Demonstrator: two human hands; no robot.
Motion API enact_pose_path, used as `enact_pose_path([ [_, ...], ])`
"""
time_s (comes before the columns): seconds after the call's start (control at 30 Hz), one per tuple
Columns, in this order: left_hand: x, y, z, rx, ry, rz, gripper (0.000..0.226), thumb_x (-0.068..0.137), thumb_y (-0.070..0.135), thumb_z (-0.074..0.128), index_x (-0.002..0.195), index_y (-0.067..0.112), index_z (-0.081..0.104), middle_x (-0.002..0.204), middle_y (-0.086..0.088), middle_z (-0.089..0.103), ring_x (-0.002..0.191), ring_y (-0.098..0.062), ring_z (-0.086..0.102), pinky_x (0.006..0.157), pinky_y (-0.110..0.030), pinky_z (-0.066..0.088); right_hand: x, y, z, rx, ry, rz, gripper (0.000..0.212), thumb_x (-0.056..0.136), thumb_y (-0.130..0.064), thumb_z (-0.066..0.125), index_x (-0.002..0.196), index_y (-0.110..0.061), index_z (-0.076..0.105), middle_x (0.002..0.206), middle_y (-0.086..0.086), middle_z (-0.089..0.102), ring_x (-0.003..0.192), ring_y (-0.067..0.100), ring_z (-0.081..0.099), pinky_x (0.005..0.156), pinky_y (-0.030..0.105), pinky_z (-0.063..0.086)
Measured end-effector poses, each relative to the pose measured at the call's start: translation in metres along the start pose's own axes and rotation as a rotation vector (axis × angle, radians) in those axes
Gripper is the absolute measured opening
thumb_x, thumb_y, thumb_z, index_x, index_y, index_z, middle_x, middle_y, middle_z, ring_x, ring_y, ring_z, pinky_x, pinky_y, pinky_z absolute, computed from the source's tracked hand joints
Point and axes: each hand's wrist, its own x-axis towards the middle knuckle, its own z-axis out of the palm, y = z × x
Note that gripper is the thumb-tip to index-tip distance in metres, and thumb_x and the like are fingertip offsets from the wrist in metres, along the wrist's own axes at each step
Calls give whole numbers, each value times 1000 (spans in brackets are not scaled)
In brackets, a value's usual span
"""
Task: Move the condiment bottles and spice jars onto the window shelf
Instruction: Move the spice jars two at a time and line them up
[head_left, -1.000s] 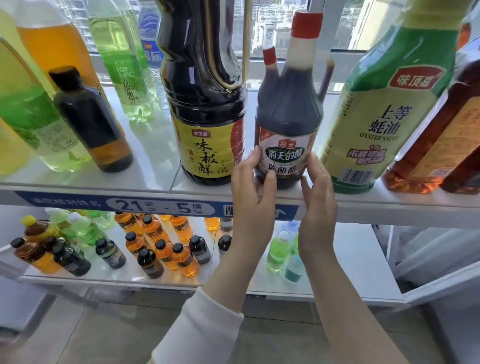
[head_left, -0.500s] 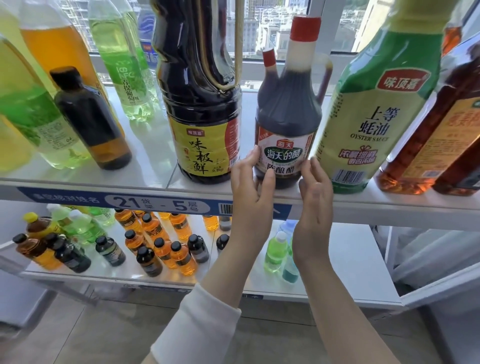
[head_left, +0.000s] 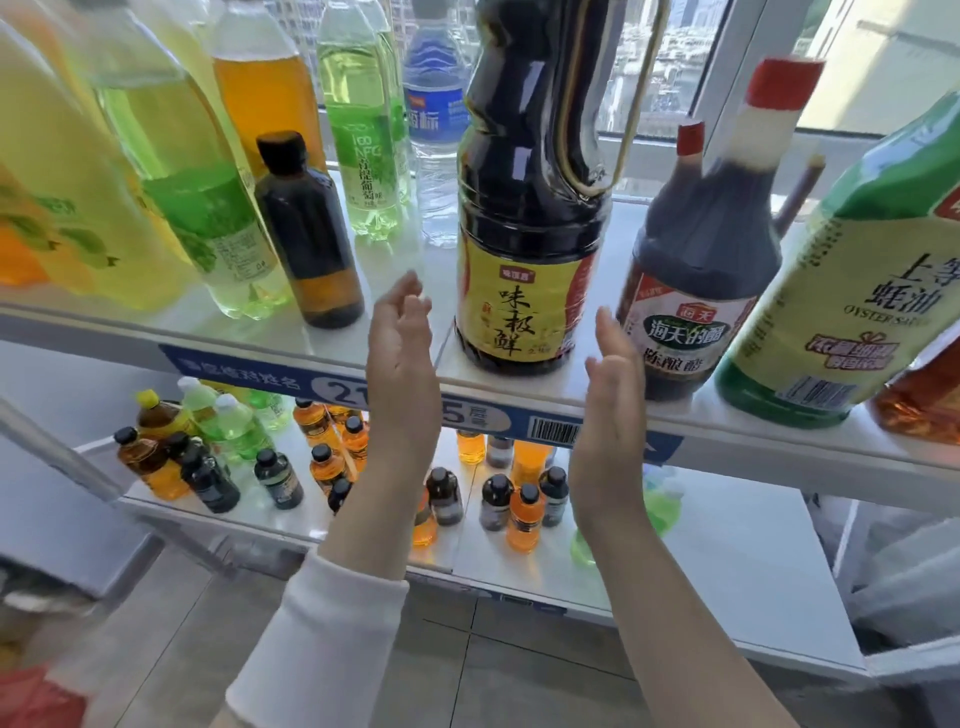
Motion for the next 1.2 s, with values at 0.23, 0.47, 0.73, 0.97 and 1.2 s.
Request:
enact_pose_path([
  [0.23, 10, -9, -1, 13, -247, -68, 46, 87, 56, 22, 123, 38, 46, 125, 17, 52, 123, -1, 45, 109, -32, 34, 12, 6, 16, -21, -27, 100, 63, 89, -52, 19, 146, -27, 19, 154, -13, 19, 140, -3, 14, 118, 27, 14],
  [0.47, 16, -12, -4, -12, -304, -47, 39, 88, 53, 21, 116, 42, 46, 116, 27, 52, 119, 4, 46, 105, -29, 36, 11, 9, 23, -4, 6, 21, 74, 75, -83, 20, 134, -38, 24, 151, -8, 27, 139, 1, 23, 117, 39, 21],
  [0.73, 17, -12, -5, -12, -354, -33, 40, 88, 53, 21, 118, 42, 46, 114, 29, 51, 115, 9, 47, 98, -20, 37, 10, 12, 23, -1, 46, 5, 71, 77, -81, 19, 134, -38, 25, 152, -5, 28, 140, 4, 23, 117, 41, 21],
  [0.97, 15, -15, -6, 4, -383, -9, 65, 66, 86, 30, 117, 48, 45, 122, 24, 50, 116, 11, 46, 98, -18, 38, 9, 15, 23, -16, 79, -2, 80, 77, -82, 18, 138, -31, 25, 152, -2, 28, 141, 7, 23, 116, 42, 21],
  [1.2, 17, -17, -8, 53, -411, -24, 52, 82, 62, 39, 128, 39, 43, 135, 10, 47, 125, 2, 42, 105, -29, 38, 8, 17, 23, -16, 107, -5, 78, 79, -80, 19, 138, -30, 26, 152, -1, 28, 141, 7, 24, 117, 42, 21],
])
